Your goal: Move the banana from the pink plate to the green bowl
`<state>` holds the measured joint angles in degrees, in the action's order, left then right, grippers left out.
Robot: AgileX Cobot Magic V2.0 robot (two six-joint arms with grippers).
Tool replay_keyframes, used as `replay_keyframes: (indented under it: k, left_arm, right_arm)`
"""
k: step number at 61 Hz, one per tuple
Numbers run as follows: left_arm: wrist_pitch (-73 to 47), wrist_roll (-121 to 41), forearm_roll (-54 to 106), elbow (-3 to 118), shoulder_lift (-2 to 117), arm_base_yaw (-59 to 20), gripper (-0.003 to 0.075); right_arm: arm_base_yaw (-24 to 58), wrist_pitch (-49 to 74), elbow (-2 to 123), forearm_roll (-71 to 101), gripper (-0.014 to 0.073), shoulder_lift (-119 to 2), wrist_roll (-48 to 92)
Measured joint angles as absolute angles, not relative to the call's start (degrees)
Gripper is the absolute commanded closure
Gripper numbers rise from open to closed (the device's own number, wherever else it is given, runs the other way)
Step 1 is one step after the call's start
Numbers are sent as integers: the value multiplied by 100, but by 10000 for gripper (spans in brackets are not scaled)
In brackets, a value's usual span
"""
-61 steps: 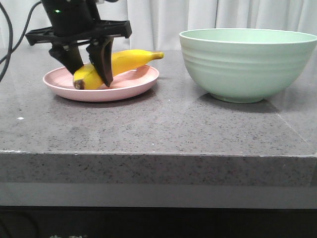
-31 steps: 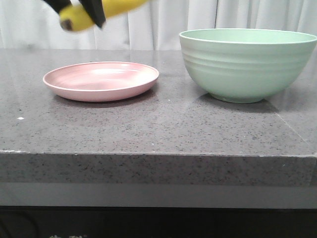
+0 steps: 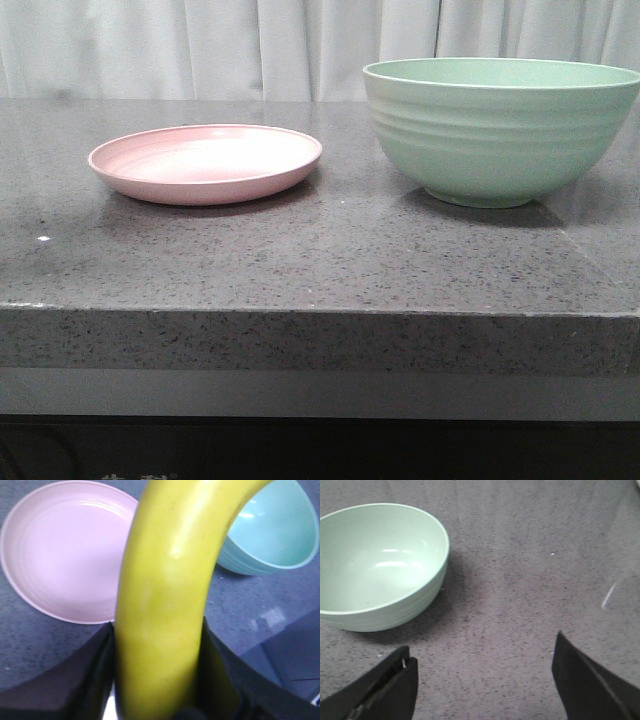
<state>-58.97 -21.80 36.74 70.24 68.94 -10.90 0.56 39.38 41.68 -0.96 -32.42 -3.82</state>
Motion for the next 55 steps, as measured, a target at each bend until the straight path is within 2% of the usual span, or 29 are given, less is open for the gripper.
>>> replay_keyframes:
  k: [12, 22, 36, 55]
  left_arm:
    - [-5835, -3316, 4939, 6169, 6260, -1172, 552]
    - [-5835, -3854, 5442, 5888, 6099, -1377, 552]
    - [-5799, -3958, 5501, 5875, 6099, -1506, 552]
    - [-5799, -3971, 5514, 5875, 6099, -1506, 552]
  right_arm:
    - [56, 4020, 4168, 456, 22, -3242, -153]
    - [56, 4055, 4168, 1458, 22, -3256, 777]
    - [56, 4130, 4178, 3821, 22, -3571, 3175]
    - [56, 4686, 4549, 6652, 22, -4668, 6450]
